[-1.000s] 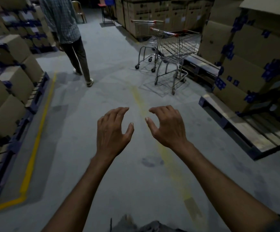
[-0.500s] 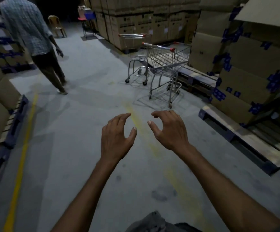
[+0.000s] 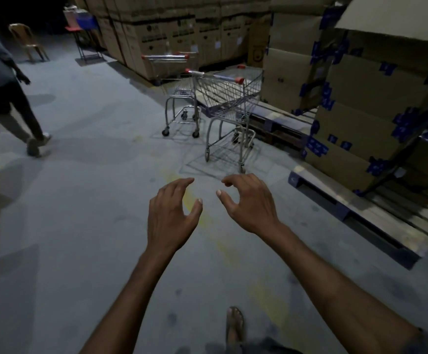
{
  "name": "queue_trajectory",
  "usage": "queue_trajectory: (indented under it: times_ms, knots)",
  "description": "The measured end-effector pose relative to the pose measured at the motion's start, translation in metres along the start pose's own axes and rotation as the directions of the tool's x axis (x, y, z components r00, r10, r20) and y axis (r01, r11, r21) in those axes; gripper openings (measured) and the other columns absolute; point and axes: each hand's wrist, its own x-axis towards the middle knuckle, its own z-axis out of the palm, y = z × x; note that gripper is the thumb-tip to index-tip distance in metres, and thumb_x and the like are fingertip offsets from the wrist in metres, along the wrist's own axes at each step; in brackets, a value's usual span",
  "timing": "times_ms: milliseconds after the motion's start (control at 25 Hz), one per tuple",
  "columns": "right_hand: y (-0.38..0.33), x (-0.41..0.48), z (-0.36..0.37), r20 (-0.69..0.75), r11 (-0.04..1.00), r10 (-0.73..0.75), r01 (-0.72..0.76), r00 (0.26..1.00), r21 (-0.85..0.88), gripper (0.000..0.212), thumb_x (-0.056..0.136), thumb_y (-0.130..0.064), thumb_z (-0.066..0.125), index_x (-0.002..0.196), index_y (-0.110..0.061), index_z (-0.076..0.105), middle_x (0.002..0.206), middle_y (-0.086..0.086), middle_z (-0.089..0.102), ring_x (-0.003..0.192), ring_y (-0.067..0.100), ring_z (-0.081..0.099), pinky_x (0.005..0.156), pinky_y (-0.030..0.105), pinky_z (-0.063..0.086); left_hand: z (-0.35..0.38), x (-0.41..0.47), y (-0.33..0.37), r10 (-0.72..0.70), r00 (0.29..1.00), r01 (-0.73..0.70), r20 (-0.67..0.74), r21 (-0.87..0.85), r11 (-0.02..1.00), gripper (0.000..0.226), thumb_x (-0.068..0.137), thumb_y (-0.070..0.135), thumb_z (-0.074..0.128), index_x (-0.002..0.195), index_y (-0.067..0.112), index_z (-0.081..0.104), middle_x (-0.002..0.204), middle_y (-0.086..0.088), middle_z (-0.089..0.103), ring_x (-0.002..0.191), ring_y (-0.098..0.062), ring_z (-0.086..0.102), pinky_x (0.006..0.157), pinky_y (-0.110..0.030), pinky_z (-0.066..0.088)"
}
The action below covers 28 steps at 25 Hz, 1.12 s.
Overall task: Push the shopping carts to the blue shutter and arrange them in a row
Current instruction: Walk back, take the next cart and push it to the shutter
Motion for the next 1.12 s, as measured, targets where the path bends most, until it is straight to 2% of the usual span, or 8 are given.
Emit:
queue_trajectory:
  times_ms: [480,800,1000,1120]
  knots:
    - [0.088,0.225,0.096,-0.014,1.000,-0.002,0.002,1.000,-0.014,0.029,0.092,-0.050,0.062,0.110,-0.028,0.068,0.104,-0.010,0.068,0.100,0.015,0.059,0.084,0.038,0.048,0.096,0.232,-0.073,0.033,0.999,-0.033,0.003,-0.019,0.999,0.050,0.091,0.039,0.068,0.138,0.031,0.052,0.136,0.007,0.058,0.127,-0.019,0.052,0.097,-0.042,0.044]
    - [0.125,0.361,0.205,-0.029,0.997,0.056,-0.057,0.998,-0.058,0.030,0.092,-0.050,0.061,0.111,-0.027,0.067,0.106,-0.009,0.068,0.101,0.016,0.059,0.085,0.040,0.048,0.159,0.389,-0.181,0.090,0.994,-0.086,0.066,-0.065,0.994,0.051,0.091,0.038,0.068,0.139,0.032,0.050,0.138,0.008,0.056,0.126,-0.019,0.051,0.095,-0.041,0.045]
    - [0.130,0.454,0.263,-0.100,0.989,0.119,-0.127,0.988,-0.072,0.027,0.090,-0.043,0.068,0.110,-0.025,0.069,0.104,-0.008,0.069,0.100,0.017,0.059,0.085,0.039,0.050,0.179,0.495,-0.243,0.158,0.982,-0.145,0.103,-0.122,0.982,0.050,0.092,0.039,0.066,0.139,0.032,0.050,0.138,0.010,0.055,0.125,-0.017,0.051,0.093,-0.038,0.049]
    - [0.134,0.501,0.286,-0.120,0.983,0.147,-0.158,0.982,-0.093,0.028,0.090,-0.044,0.067,0.111,-0.026,0.069,0.105,-0.009,0.068,0.101,0.016,0.059,0.085,0.036,0.048,0.192,0.553,-0.269,0.198,0.973,-0.183,0.118,-0.129,0.975,0.051,0.092,0.039,0.066,0.139,0.031,0.050,0.138,0.009,0.056,0.124,-0.018,0.052,0.095,-0.042,0.048]
